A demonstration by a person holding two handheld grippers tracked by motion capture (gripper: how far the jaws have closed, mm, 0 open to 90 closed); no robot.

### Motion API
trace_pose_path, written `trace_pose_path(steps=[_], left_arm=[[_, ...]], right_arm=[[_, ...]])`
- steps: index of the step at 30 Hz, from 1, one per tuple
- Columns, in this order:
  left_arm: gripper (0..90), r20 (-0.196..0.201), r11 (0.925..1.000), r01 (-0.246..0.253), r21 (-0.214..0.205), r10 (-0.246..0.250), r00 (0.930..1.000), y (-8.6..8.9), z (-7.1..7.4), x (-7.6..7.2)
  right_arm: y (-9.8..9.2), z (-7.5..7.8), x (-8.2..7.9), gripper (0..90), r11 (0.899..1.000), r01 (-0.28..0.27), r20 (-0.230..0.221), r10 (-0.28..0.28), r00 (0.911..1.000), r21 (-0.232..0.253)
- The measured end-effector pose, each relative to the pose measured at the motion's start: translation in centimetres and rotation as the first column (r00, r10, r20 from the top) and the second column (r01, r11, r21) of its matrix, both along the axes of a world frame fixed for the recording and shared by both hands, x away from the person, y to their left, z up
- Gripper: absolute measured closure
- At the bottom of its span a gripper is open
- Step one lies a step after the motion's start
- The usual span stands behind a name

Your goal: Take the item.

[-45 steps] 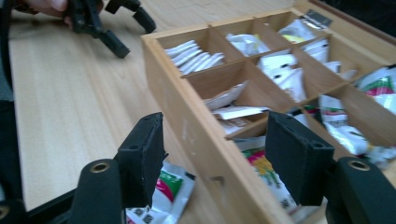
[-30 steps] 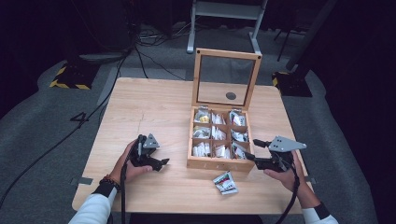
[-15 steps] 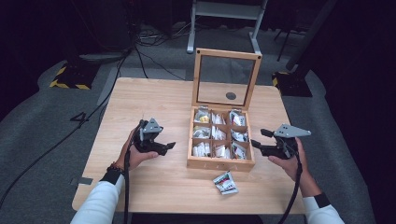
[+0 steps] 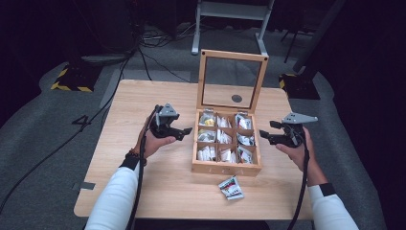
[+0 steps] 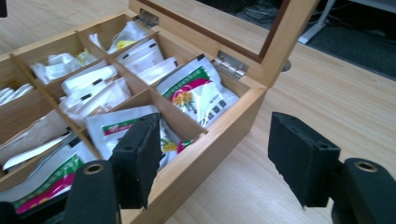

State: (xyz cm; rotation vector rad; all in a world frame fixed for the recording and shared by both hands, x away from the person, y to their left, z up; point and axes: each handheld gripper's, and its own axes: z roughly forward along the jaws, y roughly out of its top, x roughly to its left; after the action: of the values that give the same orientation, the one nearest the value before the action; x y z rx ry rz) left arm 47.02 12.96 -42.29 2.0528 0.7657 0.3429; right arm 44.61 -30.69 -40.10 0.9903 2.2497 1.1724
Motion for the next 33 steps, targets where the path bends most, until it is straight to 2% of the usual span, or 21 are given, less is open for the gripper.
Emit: trace_pose_path(steps=[5, 8, 11, 12, 14, 17, 19, 21, 24, 27, 31, 33], left_arm=[[19.8, 0.011, 1.0000, -0.004, 0.000, 0.004, 0.9999, -1.1, 1.0, 1.3], [19.5, 0.020, 0.9998, -0.015, -0.013, 0.015, 0.9997, -1.8, 1.5, 2.1], [19.2, 0.024, 0.9992, -0.024, -0.033, 0.025, 0.9994, -2.6, 1.7, 3.0], [19.2, 0.024, 0.9994, -0.025, -0.025, 0.025, 0.9994, -2.9, 1.7, 3.3], [19.2, 0.024, 0.9994, -0.031, -0.015, 0.032, 0.9992, -3.3, 1.7, 3.7], [19.4, 0.019, 0.9989, -0.047, 0.009, 0.046, 0.9987, -3.9, 1.6, 4.5], [19.6, 0.018, 0.9986, -0.053, -0.004, 0.053, 0.9984, -4.1, 1.6, 4.9], [19.8, 0.009, 0.9978, -0.066, -0.006, 0.066, 0.9977, -4.4, 1.5, 5.4], [19.9, -0.001, 0.9953, -0.096, 0.013, 0.096, 0.9953, -4.9, 1.5, 6.2], [20.6, -0.002, 0.9918, -0.124, 0.032, 0.124, 0.9923, -5.3, 1.4, 6.9], [21.4, 0.007, 0.9902, -0.137, 0.024, 0.137, 0.9905, -5.9, 1.7, 7.4], [21.5, 0.010, 0.9895, -0.140, 0.035, 0.140, 0.9901, -6.1, 1.7, 7.6]], right_arm=[[0.0, 0.6, 1.5, 36.7, 1.000, 0.016, -0.001, -0.016, 0.9999, 0.015], [0.6, 0.7, 2.6, 40.4, 1.000, 0.011, 0.003, -0.011, 0.9999, 0.012], [0.9, 0.8, 3.2, 39.6, 1.000, 0.018, 0.001, -0.018, 0.9998, 0.021], [1.1, 0.8, 3.6, 38.7, 1.000, 0.021, 0.012, -0.021, 0.9997, 0.019], [1.4, 0.7, 4.2, 38.4, 1.000, 0.028, -0.002, -0.028, 0.9996, 0.004], [2.0, 0.6, 5.1, 38.3, 0.999, 0.038, 0.002, -0.038, 0.9993, -0.011], [2.3, 0.5, 5.5, 38.2, 0.999, 0.038, 0.035, -0.038, 0.9987, -0.020], [2.7, 0.3, 6.3, 37.2, 0.999, 0.044, 0.004, -0.044, 0.9990, -0.005], [3.0, 0.4, 7.0, 37.3, 0.998, 0.068, 0.009, -0.068, 0.9976, -0.008], [3.1, 0.6, 7.9, 36.0, 0.996, 0.094, -0.016, -0.094, 0.9954, 0.001], [3.1, 0.6, 8.9, 35.0, 0.993, 0.118, -0.037, -0.117, 0.9924, 0.022], [3.0, 0.4, 9.3, 34.9, 0.991, 0.127, -0.051, -0.125, 0.9908, 0.036]])
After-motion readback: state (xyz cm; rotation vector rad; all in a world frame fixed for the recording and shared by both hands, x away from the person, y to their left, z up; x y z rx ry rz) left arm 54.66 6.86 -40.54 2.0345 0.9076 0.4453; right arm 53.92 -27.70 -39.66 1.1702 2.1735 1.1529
